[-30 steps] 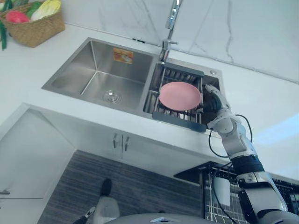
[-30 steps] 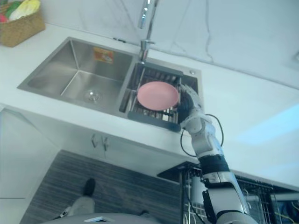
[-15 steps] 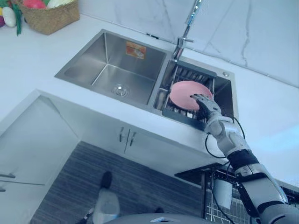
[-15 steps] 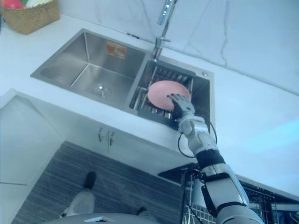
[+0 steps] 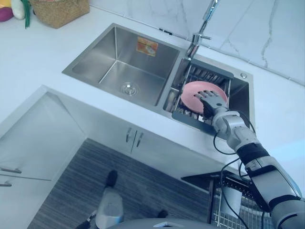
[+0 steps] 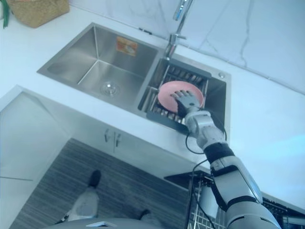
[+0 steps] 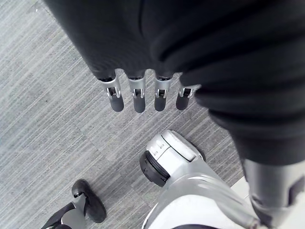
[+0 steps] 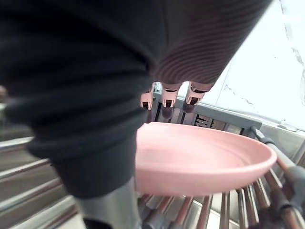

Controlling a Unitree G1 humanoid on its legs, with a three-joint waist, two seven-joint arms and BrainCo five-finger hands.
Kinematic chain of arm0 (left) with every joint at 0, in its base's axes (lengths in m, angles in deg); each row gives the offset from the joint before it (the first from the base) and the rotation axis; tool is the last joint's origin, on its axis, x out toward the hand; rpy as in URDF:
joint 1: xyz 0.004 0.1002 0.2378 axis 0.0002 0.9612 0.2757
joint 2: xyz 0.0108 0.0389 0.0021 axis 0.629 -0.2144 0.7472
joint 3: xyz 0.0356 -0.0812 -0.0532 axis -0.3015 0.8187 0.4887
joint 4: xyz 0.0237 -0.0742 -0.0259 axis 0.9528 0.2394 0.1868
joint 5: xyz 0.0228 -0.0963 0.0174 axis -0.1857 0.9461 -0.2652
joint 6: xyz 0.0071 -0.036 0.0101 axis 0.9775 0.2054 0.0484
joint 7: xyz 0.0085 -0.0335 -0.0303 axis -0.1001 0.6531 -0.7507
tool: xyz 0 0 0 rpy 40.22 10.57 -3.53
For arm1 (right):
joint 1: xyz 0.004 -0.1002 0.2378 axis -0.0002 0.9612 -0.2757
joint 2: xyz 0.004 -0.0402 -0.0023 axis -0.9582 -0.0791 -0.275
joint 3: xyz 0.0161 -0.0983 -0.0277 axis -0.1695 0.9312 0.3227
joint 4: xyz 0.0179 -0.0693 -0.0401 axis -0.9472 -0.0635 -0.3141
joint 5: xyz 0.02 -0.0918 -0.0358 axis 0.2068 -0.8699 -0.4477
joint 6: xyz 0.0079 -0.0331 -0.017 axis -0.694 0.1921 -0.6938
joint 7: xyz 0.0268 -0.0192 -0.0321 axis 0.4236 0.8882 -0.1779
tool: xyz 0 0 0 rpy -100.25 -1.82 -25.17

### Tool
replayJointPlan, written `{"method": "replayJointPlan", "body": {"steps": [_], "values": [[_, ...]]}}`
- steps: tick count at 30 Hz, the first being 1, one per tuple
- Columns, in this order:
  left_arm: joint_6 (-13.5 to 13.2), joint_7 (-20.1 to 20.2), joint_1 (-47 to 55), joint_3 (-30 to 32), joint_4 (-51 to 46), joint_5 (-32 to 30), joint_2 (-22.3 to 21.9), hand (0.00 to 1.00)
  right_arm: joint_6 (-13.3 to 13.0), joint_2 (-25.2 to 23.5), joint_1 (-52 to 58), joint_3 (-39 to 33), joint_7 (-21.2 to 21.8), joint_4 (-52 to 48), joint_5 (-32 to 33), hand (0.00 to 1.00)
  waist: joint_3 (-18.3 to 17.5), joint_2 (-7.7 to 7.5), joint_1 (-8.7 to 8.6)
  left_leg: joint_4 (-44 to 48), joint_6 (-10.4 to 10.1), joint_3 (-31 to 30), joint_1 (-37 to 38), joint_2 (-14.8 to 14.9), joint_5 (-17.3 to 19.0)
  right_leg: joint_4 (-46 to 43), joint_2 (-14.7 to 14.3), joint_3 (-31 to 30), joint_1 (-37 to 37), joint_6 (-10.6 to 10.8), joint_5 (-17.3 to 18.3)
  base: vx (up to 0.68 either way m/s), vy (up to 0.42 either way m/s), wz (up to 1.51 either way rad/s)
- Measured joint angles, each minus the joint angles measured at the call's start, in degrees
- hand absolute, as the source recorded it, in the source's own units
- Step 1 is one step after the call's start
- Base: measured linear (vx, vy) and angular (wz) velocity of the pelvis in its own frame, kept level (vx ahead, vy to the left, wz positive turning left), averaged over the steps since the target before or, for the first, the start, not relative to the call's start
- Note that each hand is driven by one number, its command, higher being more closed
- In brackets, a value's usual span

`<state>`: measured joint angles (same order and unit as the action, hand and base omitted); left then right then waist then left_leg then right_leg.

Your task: Walk over to the sink, pick up the cup, carry it to the dishwasher, place the cup inside the dishwasher, then close the dishwasher door

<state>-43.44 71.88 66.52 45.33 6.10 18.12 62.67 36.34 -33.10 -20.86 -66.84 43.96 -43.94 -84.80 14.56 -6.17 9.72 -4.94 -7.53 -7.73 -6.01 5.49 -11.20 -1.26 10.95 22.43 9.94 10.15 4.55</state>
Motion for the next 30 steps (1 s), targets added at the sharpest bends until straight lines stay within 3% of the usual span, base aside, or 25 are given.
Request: {"method": "replayJointPlan", "body": {"steps": [6,10,22,30], "values": [[0.02,0.74,-0.06,-0.58,-0.02,0.59,0.82,0.0,2.7,0.37,-3.09,1.24,-0.07,2.28,0.02,0.0,1.07,-0.04,0.3,0.01,0.12,-0.32,-0.78,-0.05,-0.03,-0.03,-0.07,0.21,-0.56,-0.02,-0.01,0.0,0.001,0.01],[-0.04,1.17,-0.27,-2.11,-0.24,1.05,1.22,0.0,4.82,1.35,-4.32,1.6,-0.02,4.81,0.03,0.0,2.2,-0.14,1.64,0.02,0.14,-0.89,-1.18,-0.21,-0.7,-0.12,-0.1,0.43,-0.63,-0.22,0.11,0.03,-0.01,0.06],[-0.55,1.84,-0.3,-4.28,-0.2,2.48,1.47,0.0,5.2,1.41,-8.93,2.4,-1.23,8.92,0.11,0.0,5.64,0.37,1.76,0.01,-0.36,-1.62,-1.44,-0.21,-0.51,-0.48,-0.25,0.62,-0.81,-0.4,0.51,0.0,-0.003,0.03],[-0.86,2.01,-0.29,-4.89,-0.07,2.79,1.37,0.0,5.54,2.81,-10.12,3.93,-2.87,9.03,0.15,0.0,5.9,0.78,1.76,0.02,-0.31,-1.49,-2.64,-0.1,-0.63,-1.0,-0.27,0.05,-2.48,-0.42,0.49,-0.01,0.005,-0.02]]}}
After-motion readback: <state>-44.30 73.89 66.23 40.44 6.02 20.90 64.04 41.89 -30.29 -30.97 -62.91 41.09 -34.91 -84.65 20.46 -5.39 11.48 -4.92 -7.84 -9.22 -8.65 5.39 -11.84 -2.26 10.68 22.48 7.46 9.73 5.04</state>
